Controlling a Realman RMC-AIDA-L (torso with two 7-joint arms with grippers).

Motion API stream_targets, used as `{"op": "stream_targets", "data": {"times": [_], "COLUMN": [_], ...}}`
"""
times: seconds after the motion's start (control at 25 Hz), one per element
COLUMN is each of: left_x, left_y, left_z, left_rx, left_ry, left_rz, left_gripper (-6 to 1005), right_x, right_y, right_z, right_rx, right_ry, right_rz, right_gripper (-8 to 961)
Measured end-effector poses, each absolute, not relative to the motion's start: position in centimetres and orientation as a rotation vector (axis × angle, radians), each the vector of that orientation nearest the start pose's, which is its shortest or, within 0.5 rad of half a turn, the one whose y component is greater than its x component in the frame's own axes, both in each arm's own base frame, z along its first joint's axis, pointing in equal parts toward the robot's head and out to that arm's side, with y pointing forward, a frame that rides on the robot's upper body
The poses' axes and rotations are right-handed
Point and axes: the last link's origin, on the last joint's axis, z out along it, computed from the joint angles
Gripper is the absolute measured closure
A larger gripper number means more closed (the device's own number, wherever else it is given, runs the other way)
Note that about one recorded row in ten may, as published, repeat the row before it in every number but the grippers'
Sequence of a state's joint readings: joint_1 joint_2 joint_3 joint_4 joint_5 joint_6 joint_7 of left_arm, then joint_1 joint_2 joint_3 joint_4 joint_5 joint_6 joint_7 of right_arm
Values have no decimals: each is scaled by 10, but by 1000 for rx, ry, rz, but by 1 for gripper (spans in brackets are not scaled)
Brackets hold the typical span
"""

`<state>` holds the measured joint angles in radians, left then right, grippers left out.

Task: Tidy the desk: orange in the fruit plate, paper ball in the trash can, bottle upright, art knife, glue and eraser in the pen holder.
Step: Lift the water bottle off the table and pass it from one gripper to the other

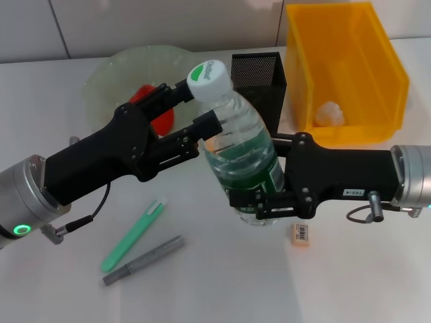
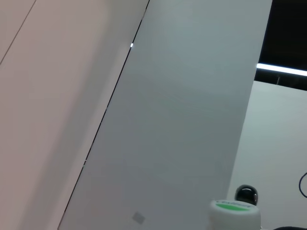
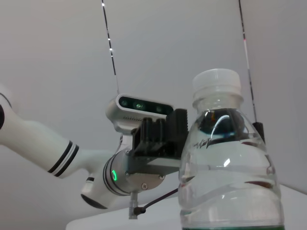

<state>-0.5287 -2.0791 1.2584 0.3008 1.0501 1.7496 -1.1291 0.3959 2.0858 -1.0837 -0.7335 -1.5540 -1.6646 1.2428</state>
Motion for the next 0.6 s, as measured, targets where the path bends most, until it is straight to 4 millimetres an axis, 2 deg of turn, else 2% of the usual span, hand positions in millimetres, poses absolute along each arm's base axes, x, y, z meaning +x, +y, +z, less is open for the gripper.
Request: {"op": "stream_targets", "data": {"times": [0.6], "left_x": [-189], "left_y": [296], "left_z": [-28], "left_rx": [-2565], "left_ry": [-502], "left_rz": [-1648], "left_gripper": [193], "right_x": [215], "right_y": [295], "right_z": [-28], "right_rx": [-2859], "right_ry": [295], "right_rz": [1054], "right_gripper": [184]}}
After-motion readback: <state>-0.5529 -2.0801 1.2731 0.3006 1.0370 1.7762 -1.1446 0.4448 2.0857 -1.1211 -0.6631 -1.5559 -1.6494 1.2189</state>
